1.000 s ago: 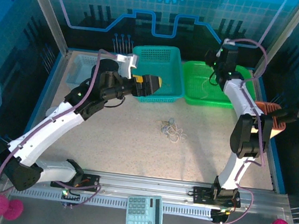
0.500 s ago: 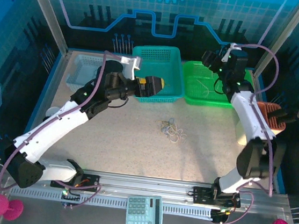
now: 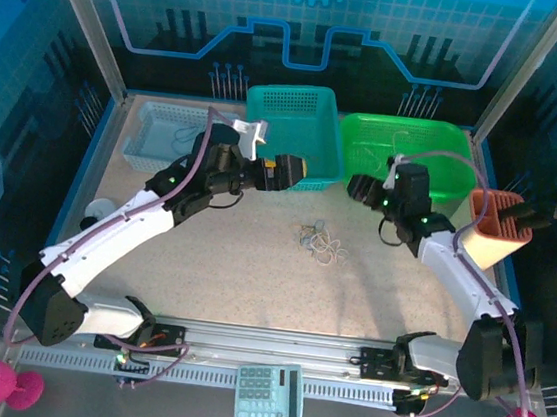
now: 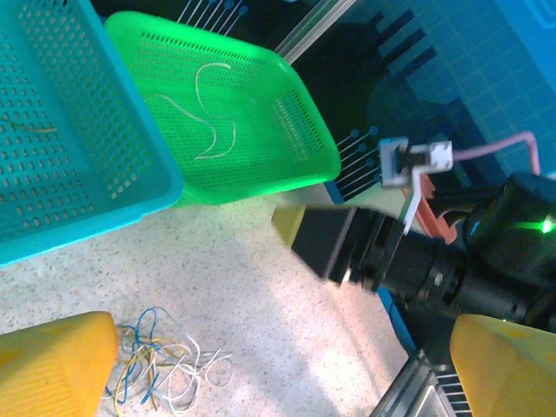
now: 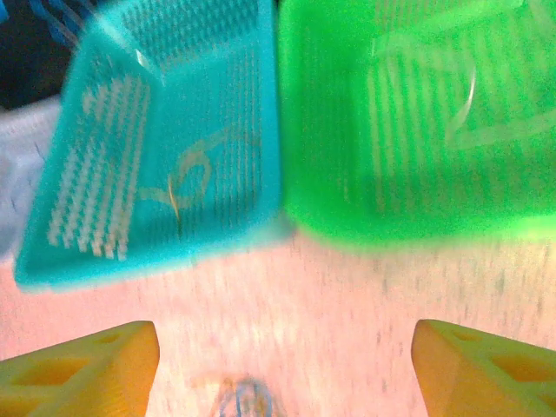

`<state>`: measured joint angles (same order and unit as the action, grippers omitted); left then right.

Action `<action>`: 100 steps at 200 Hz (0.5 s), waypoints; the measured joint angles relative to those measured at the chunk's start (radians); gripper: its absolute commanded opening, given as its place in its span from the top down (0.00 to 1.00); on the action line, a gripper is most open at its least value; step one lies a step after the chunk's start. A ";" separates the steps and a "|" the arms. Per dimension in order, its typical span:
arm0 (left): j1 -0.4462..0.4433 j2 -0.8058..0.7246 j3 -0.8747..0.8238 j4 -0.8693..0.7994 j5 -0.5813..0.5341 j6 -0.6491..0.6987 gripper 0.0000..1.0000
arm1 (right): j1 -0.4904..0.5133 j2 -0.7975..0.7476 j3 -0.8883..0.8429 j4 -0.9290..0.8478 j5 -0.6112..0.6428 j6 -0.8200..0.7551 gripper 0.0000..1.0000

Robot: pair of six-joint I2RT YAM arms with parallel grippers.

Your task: Untangle the cables

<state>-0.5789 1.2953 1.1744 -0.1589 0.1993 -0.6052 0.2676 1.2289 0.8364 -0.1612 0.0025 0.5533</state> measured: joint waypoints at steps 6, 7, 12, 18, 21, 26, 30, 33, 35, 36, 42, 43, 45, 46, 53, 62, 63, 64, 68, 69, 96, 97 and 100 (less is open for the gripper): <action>0.000 0.002 -0.007 0.002 0.000 0.000 0.01 | 0.018 -0.016 -0.030 -0.014 0.006 0.007 0.24; 0.000 0.002 -0.008 0.003 0.000 0.000 0.01 | 0.021 -0.018 -0.034 -0.018 0.007 0.009 0.24; 0.000 0.004 -0.014 0.005 0.000 -0.002 0.01 | 0.039 -0.031 -0.057 -0.029 0.014 0.015 0.25; 0.000 0.006 -0.020 0.008 0.000 -0.004 0.01 | 0.057 -0.045 -0.079 -0.042 0.021 0.021 0.26; 0.000 0.008 -0.022 0.010 0.001 -0.004 0.01 | 0.067 -0.053 -0.091 -0.049 0.025 0.026 0.26; 0.000 0.009 -0.028 0.013 0.001 -0.007 0.01 | 0.085 -0.068 -0.111 -0.063 0.035 0.032 0.28; 0.000 0.009 -0.032 0.014 0.002 -0.008 0.01 | 0.097 -0.078 -0.124 -0.074 0.042 0.035 0.28; 0.000 0.009 -0.036 0.015 0.003 -0.010 0.01 | 0.106 -0.086 -0.135 -0.080 0.048 0.040 0.29; 0.000 0.009 -0.038 0.016 0.003 -0.011 0.01 | 0.110 -0.090 -0.140 -0.083 0.051 0.043 0.30; 0.000 0.009 -0.039 0.016 0.003 -0.011 0.01 | 0.114 -0.095 -0.145 -0.087 0.052 0.044 0.30; 0.000 0.009 -0.046 0.020 0.003 -0.016 0.01 | 0.130 -0.112 -0.165 -0.102 0.064 0.053 0.31; 0.000 0.009 -0.048 0.021 0.004 -0.016 0.01 | 0.133 -0.114 -0.167 -0.104 0.066 0.054 0.32; 0.000 0.009 -0.050 0.022 0.004 -0.018 0.01 | 0.139 -0.121 -0.174 -0.111 0.070 0.054 0.32; 0.000 0.009 -0.051 0.023 0.004 -0.018 0.01 | 0.141 -0.122 -0.175 -0.113 0.071 0.056 0.32; 0.000 0.009 -0.058 0.028 0.004 -0.022 0.01 | 0.159 -0.140 -0.195 -0.134 0.085 0.068 0.35; 0.000 0.009 -0.066 0.031 0.004 -0.024 0.01 | 0.183 -0.158 -0.215 -0.158 0.105 0.085 0.37; 0.000 0.009 -0.066 0.031 0.004 -0.024 0.01 | 0.185 -0.159 -0.216 -0.161 0.106 0.084 0.38; 0.000 0.009 -0.066 0.032 0.004 -0.025 0.01 | 0.187 -0.160 -0.217 -0.163 0.108 0.084 0.38; 0.000 0.009 -0.068 0.031 0.004 -0.025 0.01 | 0.198 -0.166 -0.224 -0.174 0.118 0.093 0.39; 0.000 0.010 -0.068 0.031 0.004 -0.025 0.01 | 0.200 -0.167 -0.225 -0.176 0.121 0.095 0.39; 0.000 0.010 -0.069 0.043 0.006 -0.026 0.01 | 0.261 -0.176 -0.257 -0.224 0.172 0.133 0.48; 0.000 0.010 -0.069 0.044 0.007 -0.026 0.01 | 0.261 -0.176 -0.258 -0.225 0.172 0.132 0.48; 0.000 0.011 -0.069 0.045 0.007 -0.026 0.01 | 0.264 -0.176 -0.262 -0.225 0.176 0.135 0.49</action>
<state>-0.5789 1.3060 1.1049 -0.1139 0.2062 -0.6312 0.5320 1.0531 0.5739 -0.3862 0.1787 0.6888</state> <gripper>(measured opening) 0.992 0.532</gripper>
